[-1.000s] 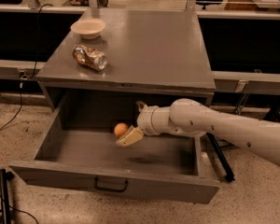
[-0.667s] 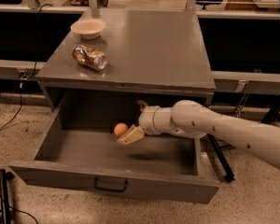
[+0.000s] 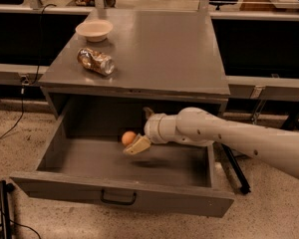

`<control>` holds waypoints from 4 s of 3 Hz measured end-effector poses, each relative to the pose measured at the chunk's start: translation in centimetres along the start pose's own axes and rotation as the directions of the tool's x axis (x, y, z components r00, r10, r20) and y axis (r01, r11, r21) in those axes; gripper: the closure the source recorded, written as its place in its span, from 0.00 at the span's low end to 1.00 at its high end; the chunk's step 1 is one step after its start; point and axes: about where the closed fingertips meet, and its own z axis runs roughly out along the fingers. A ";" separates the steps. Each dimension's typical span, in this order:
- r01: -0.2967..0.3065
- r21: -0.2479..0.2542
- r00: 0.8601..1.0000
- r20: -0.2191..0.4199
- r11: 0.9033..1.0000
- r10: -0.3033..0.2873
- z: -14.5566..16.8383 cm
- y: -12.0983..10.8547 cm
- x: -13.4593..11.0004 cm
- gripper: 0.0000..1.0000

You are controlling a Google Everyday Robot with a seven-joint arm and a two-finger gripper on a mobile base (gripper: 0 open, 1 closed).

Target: Pick orange from top drawer and place on counter

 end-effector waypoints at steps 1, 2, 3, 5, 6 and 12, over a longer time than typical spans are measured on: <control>-0.006 -0.013 1.000 -0.011 1.000 0.006 0.8 -0.2 0.5 0.08; -0.021 -0.036 1.000 -0.003 0.999 0.020 1.4 -0.2 1.0 0.26; -0.029 -0.052 0.999 0.013 0.998 0.030 1.5 -0.2 1.2 0.49; -0.018 -0.064 0.990 0.136 0.998 0.027 -0.9 0.0 0.2 0.96; 0.039 -0.094 0.971 0.237 0.995 -0.016 -4.5 1.3 -2.7 1.00; -0.001 -0.126 0.971 0.235 0.992 0.030 -26.8 -9.5 -14.4 1.00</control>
Offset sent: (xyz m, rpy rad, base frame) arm 0.0126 0.0007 -0.0212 0.0280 0.0589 0.0279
